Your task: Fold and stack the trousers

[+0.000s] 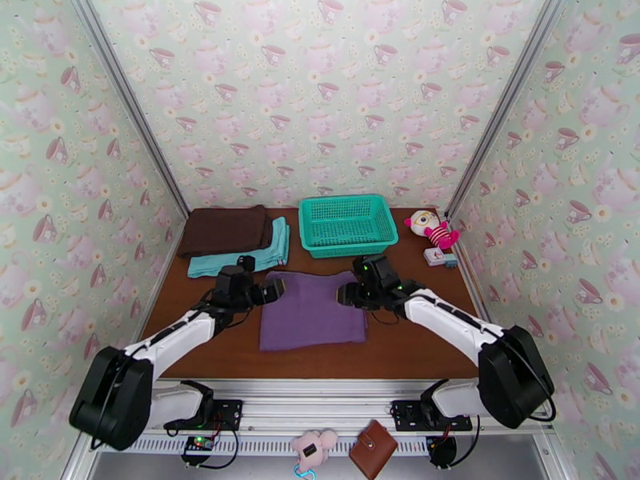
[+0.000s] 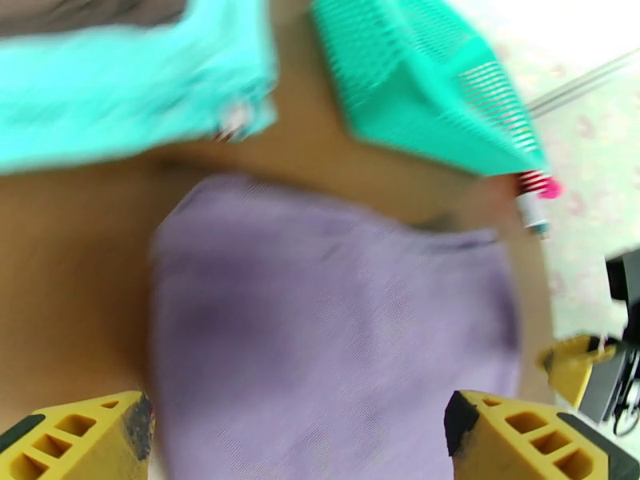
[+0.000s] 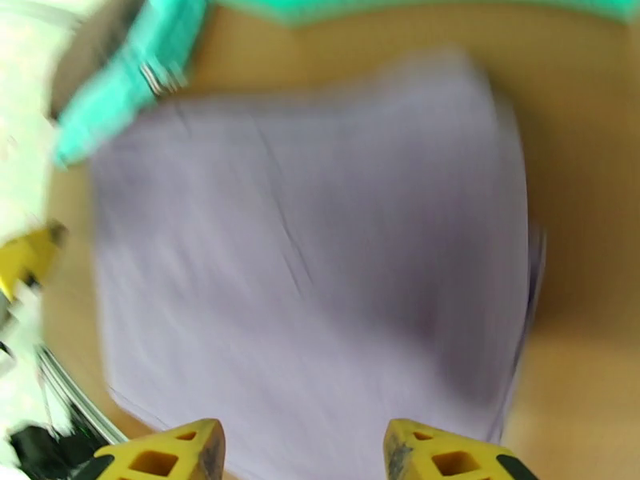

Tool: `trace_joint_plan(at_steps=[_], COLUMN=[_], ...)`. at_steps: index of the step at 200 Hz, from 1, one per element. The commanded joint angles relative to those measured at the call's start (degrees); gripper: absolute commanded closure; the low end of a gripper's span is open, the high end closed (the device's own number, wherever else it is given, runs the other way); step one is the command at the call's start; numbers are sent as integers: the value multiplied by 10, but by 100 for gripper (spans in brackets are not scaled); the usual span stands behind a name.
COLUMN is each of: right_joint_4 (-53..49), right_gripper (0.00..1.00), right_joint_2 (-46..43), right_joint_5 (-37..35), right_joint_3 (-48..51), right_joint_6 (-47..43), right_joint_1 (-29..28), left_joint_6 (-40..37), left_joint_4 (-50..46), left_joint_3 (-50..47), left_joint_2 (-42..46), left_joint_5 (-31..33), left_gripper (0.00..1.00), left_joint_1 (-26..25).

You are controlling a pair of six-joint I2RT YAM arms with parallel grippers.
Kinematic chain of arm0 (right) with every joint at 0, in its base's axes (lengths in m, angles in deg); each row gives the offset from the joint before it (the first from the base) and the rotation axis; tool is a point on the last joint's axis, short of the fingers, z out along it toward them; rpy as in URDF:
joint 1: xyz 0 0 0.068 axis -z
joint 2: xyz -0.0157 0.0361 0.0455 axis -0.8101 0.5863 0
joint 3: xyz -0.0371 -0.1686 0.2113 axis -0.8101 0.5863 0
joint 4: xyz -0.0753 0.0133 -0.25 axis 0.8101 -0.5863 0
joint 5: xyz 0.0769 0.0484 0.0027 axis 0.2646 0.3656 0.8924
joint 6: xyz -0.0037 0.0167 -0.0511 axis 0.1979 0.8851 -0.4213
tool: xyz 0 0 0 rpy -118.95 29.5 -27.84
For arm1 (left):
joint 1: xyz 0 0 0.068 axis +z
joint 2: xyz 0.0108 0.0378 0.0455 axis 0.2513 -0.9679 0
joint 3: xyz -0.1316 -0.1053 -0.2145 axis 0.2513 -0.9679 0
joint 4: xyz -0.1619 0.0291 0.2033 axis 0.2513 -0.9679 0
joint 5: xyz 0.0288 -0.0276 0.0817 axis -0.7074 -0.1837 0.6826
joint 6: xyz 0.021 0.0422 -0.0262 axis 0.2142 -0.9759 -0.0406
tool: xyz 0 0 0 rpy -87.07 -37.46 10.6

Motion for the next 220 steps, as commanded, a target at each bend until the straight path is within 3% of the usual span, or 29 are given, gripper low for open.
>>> trace_joint_plan(at_steps=[1, 41, 69, 107, 130, 148, 161, 173, 198, 220], right_joint_4=[73, 144, 184, 209, 217, 181, 148, 133, 153, 137], right_gripper=[44, 44, 45, 45, 44, 42, 38, 35, 35, 35], right_joint_2=[59, 154, 190, 190, 126, 56, 12, -17, -52, -74], right_joint_5=[37, 59, 6, -16, -31, -76, -112, -117, -16, 42], right_joint_3=[-29, -53, -27, 17, 47, 61, 71, 88, 132, 154], right_joint_6=[-18, -5, -7, -18, -39, -65, -82, -78, -22, 17], right_joint_1=[16, 32, 43, 68, 63, 41, 18, 3, -3, -23], left_joint_6=[9, 9, 5, -11, -96, -210, -213, -188, -95, 18], left_joint_4=[96, 128, 138, 148, 73, -27, -50, -71, -79, -46], left_joint_3=[54, 107, 109, 93, 85, 82, 56, 28, -34, -97], left_joint_2=[-80, -201, -256, -251, -147, -52, -8, 21, 64, 105], left_joint_5=[-59, -33, 4, 19, 104, 267, 341, 285, 41, -69], left_gripper=[0, 0, 0, 0, 0, 0, 0, 0, 0, 0], left_joint_1=[1, 5, 4, 1, -34, -112, -140, -118, -51, -65])
